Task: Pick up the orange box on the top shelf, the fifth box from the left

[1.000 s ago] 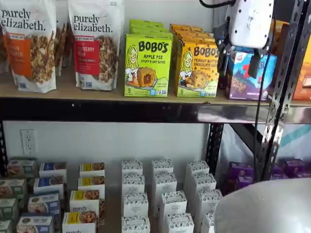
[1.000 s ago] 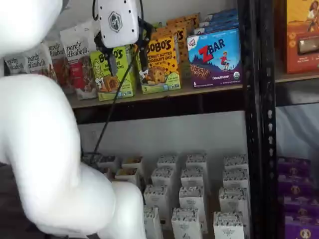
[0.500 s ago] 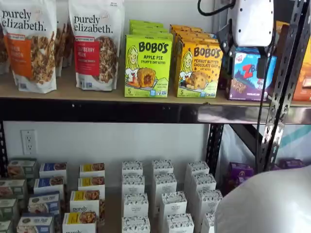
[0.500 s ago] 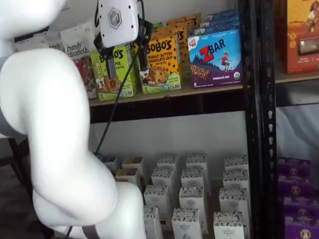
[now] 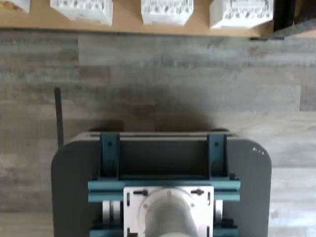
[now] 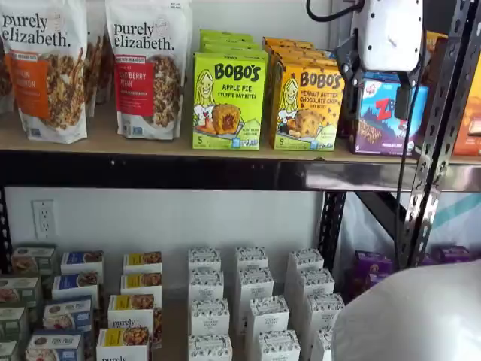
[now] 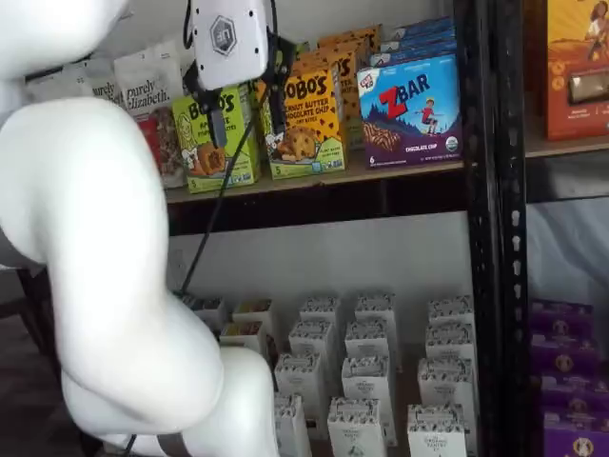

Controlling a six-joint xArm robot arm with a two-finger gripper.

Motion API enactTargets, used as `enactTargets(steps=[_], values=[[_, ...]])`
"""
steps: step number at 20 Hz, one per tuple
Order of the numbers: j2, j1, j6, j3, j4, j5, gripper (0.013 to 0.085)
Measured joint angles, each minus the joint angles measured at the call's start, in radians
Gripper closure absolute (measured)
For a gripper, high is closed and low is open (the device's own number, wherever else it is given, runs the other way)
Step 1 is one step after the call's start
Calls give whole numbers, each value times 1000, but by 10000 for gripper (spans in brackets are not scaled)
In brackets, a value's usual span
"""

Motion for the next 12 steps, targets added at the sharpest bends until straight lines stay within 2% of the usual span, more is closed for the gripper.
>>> enactTargets(steps=[4,9,12], values=[[-17,-1,1,19,-3,-61,130],[-32,-29,-4,43,48,-144,130],[-10,-31,-3,33,58,-146,130]])
